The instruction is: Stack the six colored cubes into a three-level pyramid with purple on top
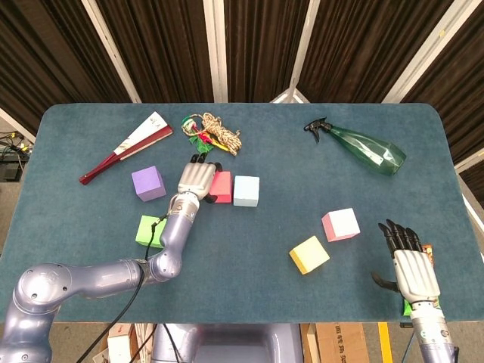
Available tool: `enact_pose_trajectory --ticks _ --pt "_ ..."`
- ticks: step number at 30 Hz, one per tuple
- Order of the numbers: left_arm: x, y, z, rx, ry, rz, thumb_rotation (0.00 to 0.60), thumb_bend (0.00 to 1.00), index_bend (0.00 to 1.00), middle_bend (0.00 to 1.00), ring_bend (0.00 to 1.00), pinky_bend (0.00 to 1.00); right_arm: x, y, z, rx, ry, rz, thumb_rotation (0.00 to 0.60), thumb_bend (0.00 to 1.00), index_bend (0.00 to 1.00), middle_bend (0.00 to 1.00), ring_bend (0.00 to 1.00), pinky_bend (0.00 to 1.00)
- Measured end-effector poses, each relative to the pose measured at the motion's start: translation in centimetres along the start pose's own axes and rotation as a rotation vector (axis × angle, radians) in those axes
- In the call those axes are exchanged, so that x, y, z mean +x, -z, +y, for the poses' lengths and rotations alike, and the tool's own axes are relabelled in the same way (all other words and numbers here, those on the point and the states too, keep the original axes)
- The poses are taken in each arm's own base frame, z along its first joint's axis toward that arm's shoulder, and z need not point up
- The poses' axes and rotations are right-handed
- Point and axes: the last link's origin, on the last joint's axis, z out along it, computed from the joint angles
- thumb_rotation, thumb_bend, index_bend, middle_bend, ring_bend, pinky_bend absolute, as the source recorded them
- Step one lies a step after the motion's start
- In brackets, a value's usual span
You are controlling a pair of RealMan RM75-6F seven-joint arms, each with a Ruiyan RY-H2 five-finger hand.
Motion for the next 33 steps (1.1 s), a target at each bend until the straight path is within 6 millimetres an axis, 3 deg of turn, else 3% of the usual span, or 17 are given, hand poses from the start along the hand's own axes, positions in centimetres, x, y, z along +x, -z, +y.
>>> enact_pose_trajectory --ticks 8,33 --pt "-0.12 0.10 0.39 -0.001 0.001 -0.006 0.600 0.30 0.28 0.31 0.00 0.00 0.02 0.00 0.02 -0.002 -0.001 -0.004 0.600 0.25 0.06 0.03 0.02 0.05" --pt "-0.46 0.07 0.96 -0.003 -0.005 -0.013 0.600 0.30 0.27 0.31 0.00 0.00 0.20 -0.08 0.08 -0.006 -0.013 0.003 0.600 0.25 0.06 0.03 0.02 0.05"
